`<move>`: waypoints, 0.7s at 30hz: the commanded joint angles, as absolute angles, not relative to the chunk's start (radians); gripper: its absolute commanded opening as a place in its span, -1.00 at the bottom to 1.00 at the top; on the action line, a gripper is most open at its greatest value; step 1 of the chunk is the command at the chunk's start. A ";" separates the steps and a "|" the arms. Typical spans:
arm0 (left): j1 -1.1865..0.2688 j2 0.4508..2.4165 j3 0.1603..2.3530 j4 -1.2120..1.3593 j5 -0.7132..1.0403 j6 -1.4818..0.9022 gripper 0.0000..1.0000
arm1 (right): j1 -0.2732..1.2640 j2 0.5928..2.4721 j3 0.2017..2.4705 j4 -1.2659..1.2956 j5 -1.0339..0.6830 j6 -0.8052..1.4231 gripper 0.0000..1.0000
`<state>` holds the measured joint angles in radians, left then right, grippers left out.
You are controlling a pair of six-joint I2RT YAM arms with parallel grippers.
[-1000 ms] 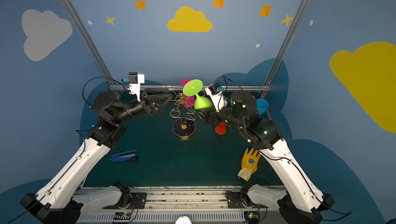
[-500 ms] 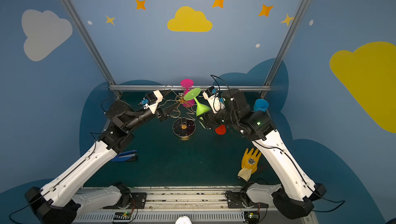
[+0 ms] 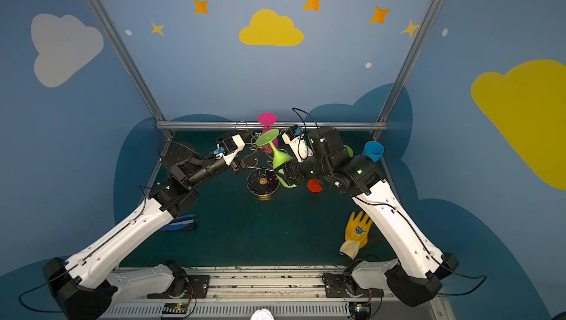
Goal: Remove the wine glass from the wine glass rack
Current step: 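Open the left gripper off the glass foot while the right gripper pulls the glass away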
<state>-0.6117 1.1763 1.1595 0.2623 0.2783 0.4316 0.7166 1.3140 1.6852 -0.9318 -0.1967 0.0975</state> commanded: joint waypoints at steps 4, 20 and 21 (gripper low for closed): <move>-0.615 1.185 1.185 0.258 0.270 0.455 0.08 | 0.748 1.322 1.698 -0.910 -0.218 0.111 -0.55; -0.615 1.177 1.180 0.236 0.264 0.449 -0.33 | 0.781 1.337 1.687 -0.910 -0.209 0.120 -0.51; -0.615 1.177 1.180 0.237 0.264 0.449 -0.37 | 0.781 1.338 1.687 -0.911 -0.209 0.119 -0.51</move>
<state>-0.6117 1.1809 1.1595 0.2386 0.2718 0.4477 0.7673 1.3331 1.6848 -0.9234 -0.1993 0.1249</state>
